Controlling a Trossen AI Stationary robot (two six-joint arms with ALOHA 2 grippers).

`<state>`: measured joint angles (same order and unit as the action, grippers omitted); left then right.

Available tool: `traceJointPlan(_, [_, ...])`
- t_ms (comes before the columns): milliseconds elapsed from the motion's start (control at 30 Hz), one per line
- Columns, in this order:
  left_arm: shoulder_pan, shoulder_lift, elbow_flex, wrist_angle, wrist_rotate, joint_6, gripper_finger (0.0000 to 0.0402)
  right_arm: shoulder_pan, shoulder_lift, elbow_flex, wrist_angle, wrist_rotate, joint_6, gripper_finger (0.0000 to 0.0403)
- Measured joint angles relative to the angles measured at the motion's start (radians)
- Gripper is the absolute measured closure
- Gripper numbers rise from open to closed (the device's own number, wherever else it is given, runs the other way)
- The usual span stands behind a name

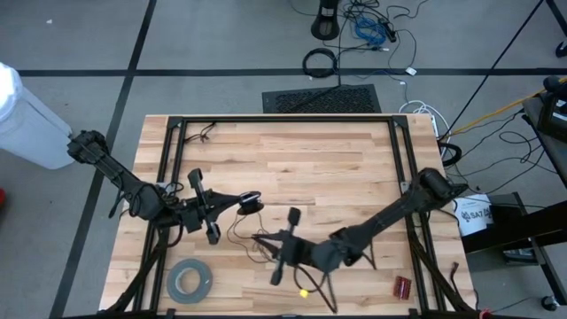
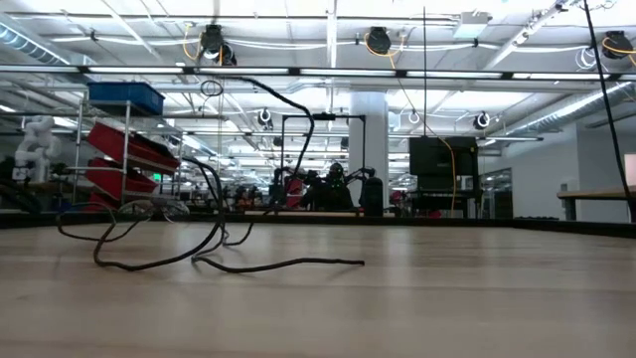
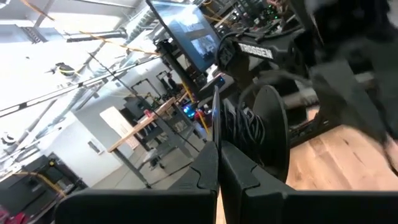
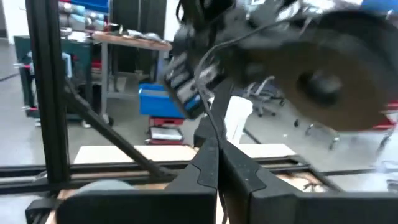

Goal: Coil cords
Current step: Uncoil the black wire from the spool

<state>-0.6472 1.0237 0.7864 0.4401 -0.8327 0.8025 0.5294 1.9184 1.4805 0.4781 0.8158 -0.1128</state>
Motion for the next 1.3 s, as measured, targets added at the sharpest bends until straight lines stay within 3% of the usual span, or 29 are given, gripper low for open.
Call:
traceJointPlan(433, [-0.003, 0.0, 0.0, 0.023, -0.009, 0.016, 0.0401, -0.062, 0.061, 0.0, -0.138, 0.019, 0.147, 0.0403])
traceJointPlan(733, [-0.003, 0.0, 0.0, 0.024, -0.008, 0.016, 0.0401, -0.069, 0.062, 0.0, 0.032, 0.013, 0.028, 0.0403])
traceJointPlan(1300, [-0.003, 0.0, 0.0, 0.087, -0.004, 0.016, 0.0401, -0.069, 0.062, 0.0, 0.013, -0.057, 0.068, 0.0403])
